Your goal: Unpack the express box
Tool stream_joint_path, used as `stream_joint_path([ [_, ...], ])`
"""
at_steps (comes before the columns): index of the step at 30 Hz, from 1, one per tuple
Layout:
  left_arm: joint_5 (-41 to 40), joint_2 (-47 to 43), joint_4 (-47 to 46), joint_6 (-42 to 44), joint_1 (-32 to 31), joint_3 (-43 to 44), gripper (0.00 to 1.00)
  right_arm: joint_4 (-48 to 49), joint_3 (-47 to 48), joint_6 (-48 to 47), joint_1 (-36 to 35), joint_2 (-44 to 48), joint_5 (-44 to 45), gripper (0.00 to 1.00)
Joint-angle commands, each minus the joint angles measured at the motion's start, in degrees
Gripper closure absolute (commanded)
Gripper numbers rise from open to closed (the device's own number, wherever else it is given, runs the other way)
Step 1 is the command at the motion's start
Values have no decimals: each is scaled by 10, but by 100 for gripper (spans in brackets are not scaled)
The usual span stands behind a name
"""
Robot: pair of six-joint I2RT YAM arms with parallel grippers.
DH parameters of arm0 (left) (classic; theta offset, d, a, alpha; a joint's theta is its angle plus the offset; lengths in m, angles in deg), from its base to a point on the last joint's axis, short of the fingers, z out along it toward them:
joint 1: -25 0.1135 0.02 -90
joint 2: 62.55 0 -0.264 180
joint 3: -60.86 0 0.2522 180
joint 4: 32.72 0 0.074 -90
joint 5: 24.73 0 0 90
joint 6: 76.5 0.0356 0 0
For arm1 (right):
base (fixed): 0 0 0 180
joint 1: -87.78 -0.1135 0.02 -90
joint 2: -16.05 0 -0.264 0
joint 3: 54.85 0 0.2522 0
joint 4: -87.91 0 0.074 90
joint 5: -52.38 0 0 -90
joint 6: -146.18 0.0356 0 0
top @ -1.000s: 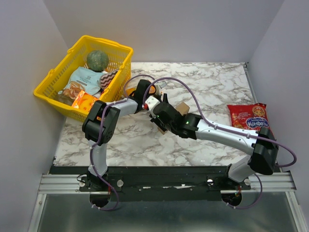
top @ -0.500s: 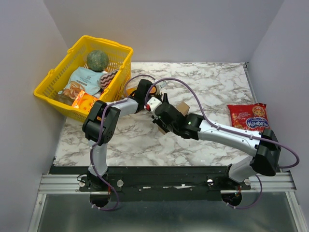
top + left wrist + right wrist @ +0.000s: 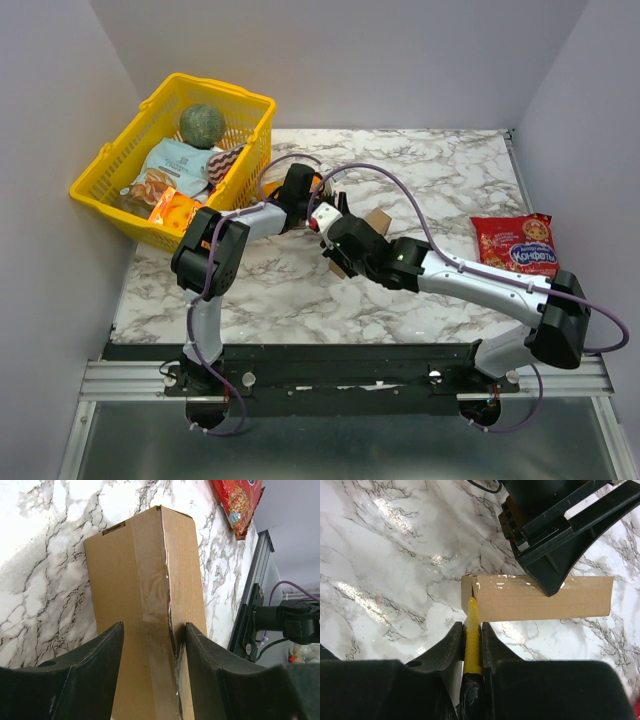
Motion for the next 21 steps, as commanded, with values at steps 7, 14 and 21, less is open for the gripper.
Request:
stream_joint_path([
  [7, -115, 58, 91, 72, 8, -31, 43, -74, -28, 13, 4, 53, -28, 100],
  [14, -110, 63, 90, 80, 5, -28, 44, -77, -34, 5, 8, 65, -36, 99],
  [21, -47, 25, 66, 90, 3, -10, 33, -89, 56, -17, 55, 74, -56, 100],
])
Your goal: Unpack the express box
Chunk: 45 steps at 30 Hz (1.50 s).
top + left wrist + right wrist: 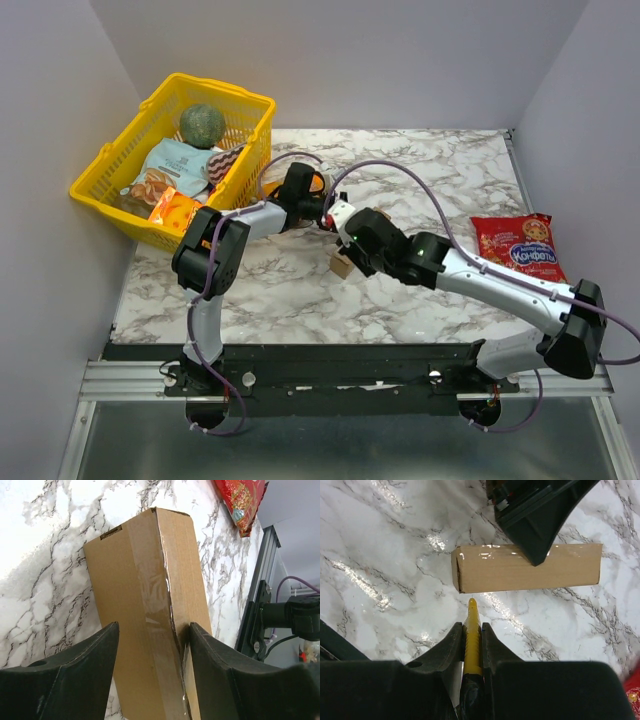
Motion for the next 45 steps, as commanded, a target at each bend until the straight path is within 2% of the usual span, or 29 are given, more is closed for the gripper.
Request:
stream_joint_path([
  [1, -41, -6, 56, 64, 3, -18, 30, -25, 76, -10, 58, 29, -44, 100],
  [4, 6, -73, 23, 80, 10, -23, 28, -37, 76, -14, 122, 53, -136, 100],
  [7, 42, -144, 21, 124, 19, -25, 27, -6, 47, -52, 182, 93, -202, 100],
  [10, 66, -198, 94, 215, 22, -5, 27, 29, 33, -99, 249, 114, -311, 100],
  [11, 71, -210, 164, 243, 22, 19, 27, 32, 33, -113, 263, 114, -356, 99],
  [12, 78, -219, 196, 306, 22, 30, 27, 40, 34, -119, 275, 107, -378, 100],
  [13, 98, -235, 227, 333, 22, 41, 27, 42, 35, -128, 295, 102, -405, 100],
  [14, 105, -243, 276, 360, 22, 57, 27, 42, 39, -160, 305, 94, -480, 100],
  [17, 105, -276, 320, 438, 13, 66, 25, 33, 53, -221, 311, 63, -578, 99],
  [19, 99, -282, 341, 480, 6, 74, 25, 48, 61, -233, 312, 43, -607, 98],
  [24, 85, -244, 412, 511, -13, 139, 27, 101, 63, -267, 313, 32, -627, 98],
  [33, 51, -208, 417, 520, -53, 160, 37, 136, 41, -262, 311, 49, -634, 100],
  [42, 64, -205, 405, 507, -58, 168, 71, 147, 8, -234, 311, 68, -610, 99],
  [44, 69, -209, 406, 504, -57, 162, 83, 150, 4, -224, 311, 68, -603, 99],
  [45, 66, -210, 409, 503, -57, 160, 88, 151, 3, -220, 311, 68, -597, 88],
])
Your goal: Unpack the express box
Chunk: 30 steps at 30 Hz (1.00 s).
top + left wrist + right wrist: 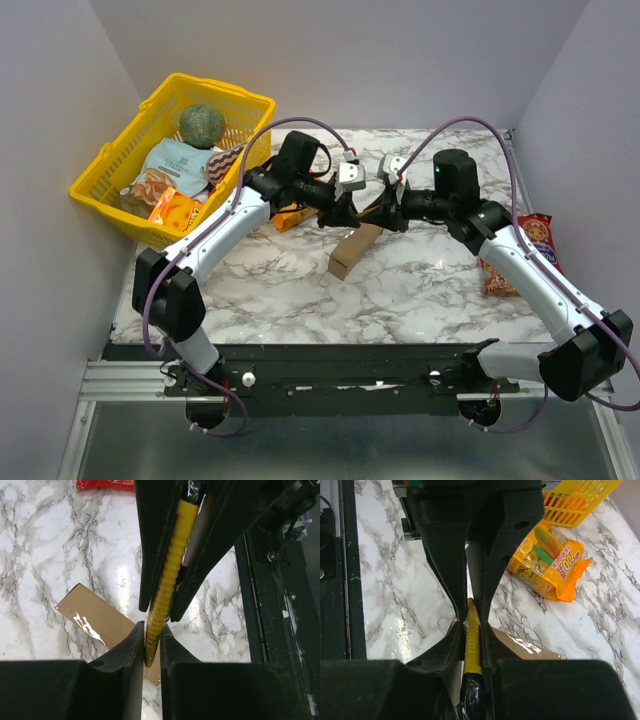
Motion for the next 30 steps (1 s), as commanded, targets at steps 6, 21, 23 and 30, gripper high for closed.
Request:
stream_joint_path([
  [6, -40, -31, 89, -12, 60, -29, 100, 20, 9, 115, 9, 16, 78, 38],
  [21, -293, -110, 148, -49, 197, -323, 86, -6, -61, 289, 41, -35, 315, 24],
  [23, -303, -84, 152, -56, 197, -307, 70, -9, -50, 289, 41, -52, 308, 23],
  [30, -250, -98, 111, -18, 177, -227, 38, -67, 12, 288, 41, -139, 245, 21],
])
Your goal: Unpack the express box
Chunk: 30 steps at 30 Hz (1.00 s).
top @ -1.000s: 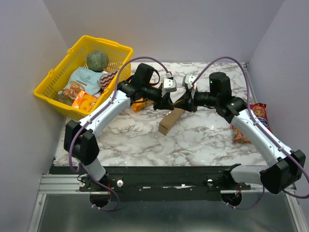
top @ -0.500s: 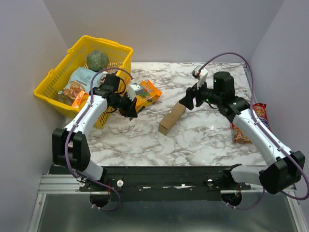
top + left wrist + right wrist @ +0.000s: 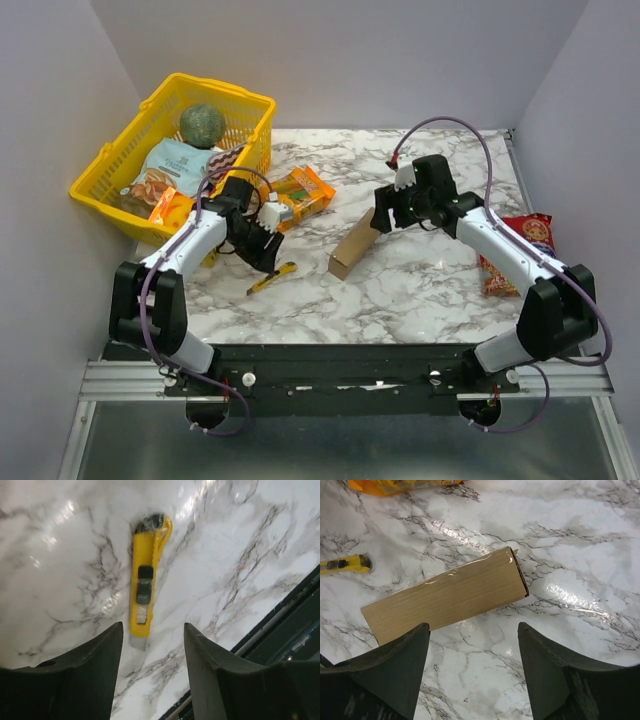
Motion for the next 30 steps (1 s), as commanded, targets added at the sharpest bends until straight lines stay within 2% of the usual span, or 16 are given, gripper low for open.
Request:
stream_joint_path([
  [1, 23, -3, -65, 15, -25, 59, 37, -42, 37, 5, 2, -37, -52, 20],
  [3, 39, 25, -97, 4, -48, 88, 37, -45, 45, 6, 2, -48, -65, 20],
  [7, 52, 147, -131, -61, -94, 168, 43, -57, 65, 9, 2, -75, -86, 18],
  [9, 58, 179, -158, -101, -110, 200, 45, -67, 70, 9, 2, -90, -101, 18],
  [13, 65, 227, -181, -116, -153, 228, 46, -74, 77, 5, 3, -113, -146, 18],
  [18, 90, 233, -187, -123, -179, 222, 46, -72, 98, 5, 3, -152, -197, 17],
  [23, 156, 221, -205, -126, -200, 193, 46, -52, 125, 15, 3, -163, -203, 16],
  [25, 179, 219, -210, -128, -207, 185, 46, -55, 138, 12, 3, -161, -189, 16],
  [30, 150, 200, -209, -149, -203, 158, 46, -107, 153, -15, 3, -147, -113, 16],
])
